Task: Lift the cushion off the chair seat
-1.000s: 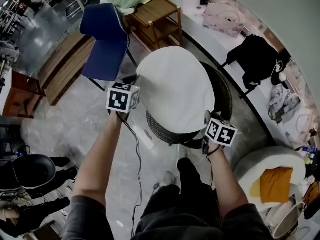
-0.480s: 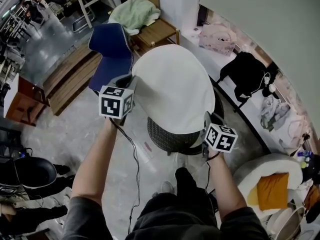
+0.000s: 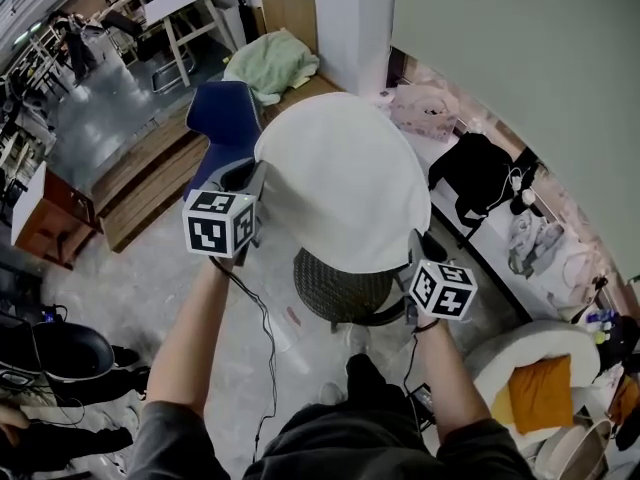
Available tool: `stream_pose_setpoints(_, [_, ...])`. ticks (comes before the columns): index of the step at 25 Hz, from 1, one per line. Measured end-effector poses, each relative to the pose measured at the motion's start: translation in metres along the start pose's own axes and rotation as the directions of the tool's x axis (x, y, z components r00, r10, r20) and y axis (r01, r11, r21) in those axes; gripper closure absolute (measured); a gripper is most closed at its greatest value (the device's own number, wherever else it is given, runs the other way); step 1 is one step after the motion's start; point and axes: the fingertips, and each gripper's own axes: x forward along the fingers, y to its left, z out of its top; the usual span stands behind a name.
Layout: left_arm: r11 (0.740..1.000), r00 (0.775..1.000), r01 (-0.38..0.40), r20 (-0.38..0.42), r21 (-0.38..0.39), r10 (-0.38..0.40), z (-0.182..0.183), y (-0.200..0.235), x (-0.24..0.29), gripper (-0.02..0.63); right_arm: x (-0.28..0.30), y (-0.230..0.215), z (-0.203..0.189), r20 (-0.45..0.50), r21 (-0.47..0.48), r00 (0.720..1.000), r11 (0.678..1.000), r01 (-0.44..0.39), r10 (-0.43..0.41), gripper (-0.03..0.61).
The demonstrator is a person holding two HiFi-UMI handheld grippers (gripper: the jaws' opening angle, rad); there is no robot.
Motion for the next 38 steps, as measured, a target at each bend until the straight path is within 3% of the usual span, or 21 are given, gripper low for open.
stream_pose_setpoints(8, [0.999, 0.994, -0.011, 0.106, -0.033, 0.014, 0.045, -0.007, -0.049, 0.578, -0.046, 0.013, 0.046, 0.086, -0.048, 0.996, 0.999, -0.012, 0.016, 0.518])
stream_pose_setpoints(18, [0.999, 0.974, -0.032, 0.223, -0.034, 0.038, 0.086, -0.013, -0.120, 0.578, -0.101, 0.044, 0.074, 0.180, -0.087, 0.983, 0.996, -0.025, 0.040, 0.518])
stream_pose_setpoints(28, [1.000, 0.956, -0.026, 0.293, -0.015, 0.029, 0.098, -0.013, -0.198, 0.580, -0.163, 0.087, 0.077, 0.247, -0.108, 0.969, 0.994, -0.002, 0.029, 0.523])
stream_pose_setpoints(38, [1.000, 0.945, -0.004, 0.327, -0.021, 0.011, 0.109, -0.021, -0.225, 0.580, -0.192, 0.095, 0.086, 0.271, -0.110, 0.963, 0.994, 0.024, 0.006, 0.525])
